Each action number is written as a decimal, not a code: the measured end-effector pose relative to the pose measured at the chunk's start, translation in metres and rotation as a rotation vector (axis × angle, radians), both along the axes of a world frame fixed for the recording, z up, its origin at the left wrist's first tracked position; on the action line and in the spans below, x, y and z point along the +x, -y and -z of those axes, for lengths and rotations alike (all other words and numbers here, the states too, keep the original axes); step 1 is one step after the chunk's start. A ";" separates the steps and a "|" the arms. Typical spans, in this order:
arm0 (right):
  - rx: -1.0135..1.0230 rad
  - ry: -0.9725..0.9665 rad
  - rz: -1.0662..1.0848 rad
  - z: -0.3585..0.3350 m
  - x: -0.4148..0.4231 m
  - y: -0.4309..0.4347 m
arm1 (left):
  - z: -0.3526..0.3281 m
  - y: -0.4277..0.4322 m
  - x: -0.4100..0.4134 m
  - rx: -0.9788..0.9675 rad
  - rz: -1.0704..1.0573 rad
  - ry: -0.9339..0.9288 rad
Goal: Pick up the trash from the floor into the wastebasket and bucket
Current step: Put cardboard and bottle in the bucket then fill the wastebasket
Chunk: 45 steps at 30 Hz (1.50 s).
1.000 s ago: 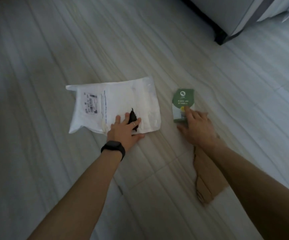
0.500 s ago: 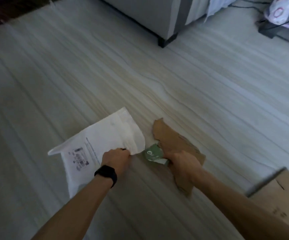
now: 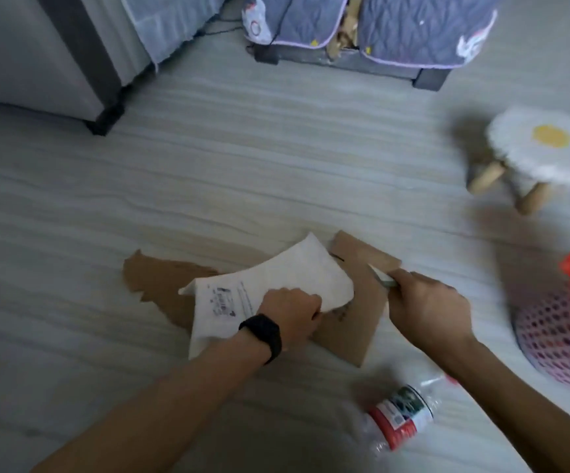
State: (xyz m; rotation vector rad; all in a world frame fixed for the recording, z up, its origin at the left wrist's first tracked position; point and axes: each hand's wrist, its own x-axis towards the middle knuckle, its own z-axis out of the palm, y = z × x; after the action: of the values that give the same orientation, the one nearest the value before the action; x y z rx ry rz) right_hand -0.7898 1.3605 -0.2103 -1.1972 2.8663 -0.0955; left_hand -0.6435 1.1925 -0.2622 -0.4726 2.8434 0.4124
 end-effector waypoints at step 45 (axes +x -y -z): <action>0.032 0.756 0.432 0.112 -0.076 -0.087 | 0.087 -0.003 -0.114 0.168 -0.311 0.402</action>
State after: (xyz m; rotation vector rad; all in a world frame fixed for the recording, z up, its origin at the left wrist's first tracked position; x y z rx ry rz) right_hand -0.8660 1.4477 -0.3221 -0.3749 2.3563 -0.4096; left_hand -0.7577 1.1951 -0.3496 -0.8596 2.3319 0.5367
